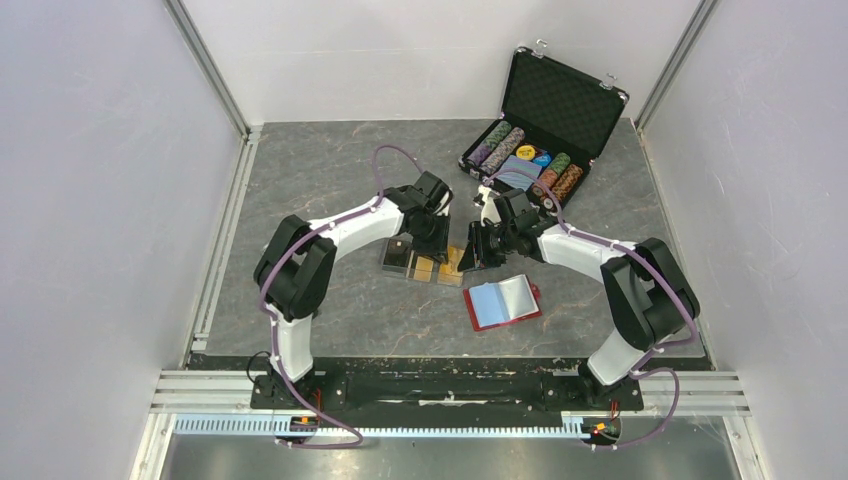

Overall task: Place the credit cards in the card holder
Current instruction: Pick up the credit card from the storage box.

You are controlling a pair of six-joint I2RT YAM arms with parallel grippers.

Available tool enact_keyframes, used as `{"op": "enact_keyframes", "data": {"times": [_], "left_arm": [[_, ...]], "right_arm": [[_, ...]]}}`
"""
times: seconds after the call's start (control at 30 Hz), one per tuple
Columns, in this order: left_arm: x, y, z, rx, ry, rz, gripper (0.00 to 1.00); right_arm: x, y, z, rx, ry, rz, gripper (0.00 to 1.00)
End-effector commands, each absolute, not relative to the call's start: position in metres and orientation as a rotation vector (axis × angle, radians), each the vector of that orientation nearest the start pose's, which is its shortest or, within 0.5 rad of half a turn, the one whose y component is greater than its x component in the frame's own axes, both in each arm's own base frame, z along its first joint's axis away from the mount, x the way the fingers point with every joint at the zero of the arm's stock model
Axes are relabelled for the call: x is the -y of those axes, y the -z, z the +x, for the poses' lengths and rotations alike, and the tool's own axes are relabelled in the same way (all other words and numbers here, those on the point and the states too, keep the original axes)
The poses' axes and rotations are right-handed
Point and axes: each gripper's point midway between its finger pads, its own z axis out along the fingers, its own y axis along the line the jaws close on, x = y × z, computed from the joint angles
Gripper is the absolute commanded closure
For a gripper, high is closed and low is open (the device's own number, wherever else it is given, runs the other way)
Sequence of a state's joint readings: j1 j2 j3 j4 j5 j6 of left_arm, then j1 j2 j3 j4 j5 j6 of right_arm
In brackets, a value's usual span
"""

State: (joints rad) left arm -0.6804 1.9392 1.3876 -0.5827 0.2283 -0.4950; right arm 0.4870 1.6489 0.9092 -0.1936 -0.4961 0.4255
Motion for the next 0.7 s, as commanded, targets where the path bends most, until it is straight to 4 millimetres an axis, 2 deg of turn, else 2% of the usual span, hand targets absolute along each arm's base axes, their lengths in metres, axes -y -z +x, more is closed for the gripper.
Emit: {"op": "enact_keyframes", "data": {"times": [0.0,0.27,0.4,0.67], "left_arm": [[0.321,-0.051,0.287,-2.821,0.583,0.460,0.76],[0.322,-0.042,0.282,-2.853,0.505,0.524,0.72],[0.322,-0.046,0.284,-2.841,0.462,0.540,0.65],[0.333,-0.059,0.284,-2.767,0.459,0.622,0.62]], "right_arm": [[-0.264,-0.056,0.276,-2.583,-0.990,-0.328,0.73],[-0.264,-0.057,0.275,-2.575,-0.997,-0.330,0.73],[-0.264,-0.058,0.275,-2.573,-0.997,-0.330,0.73],[-0.264,-0.058,0.275,-2.574,-0.998,-0.328,0.73]]}}
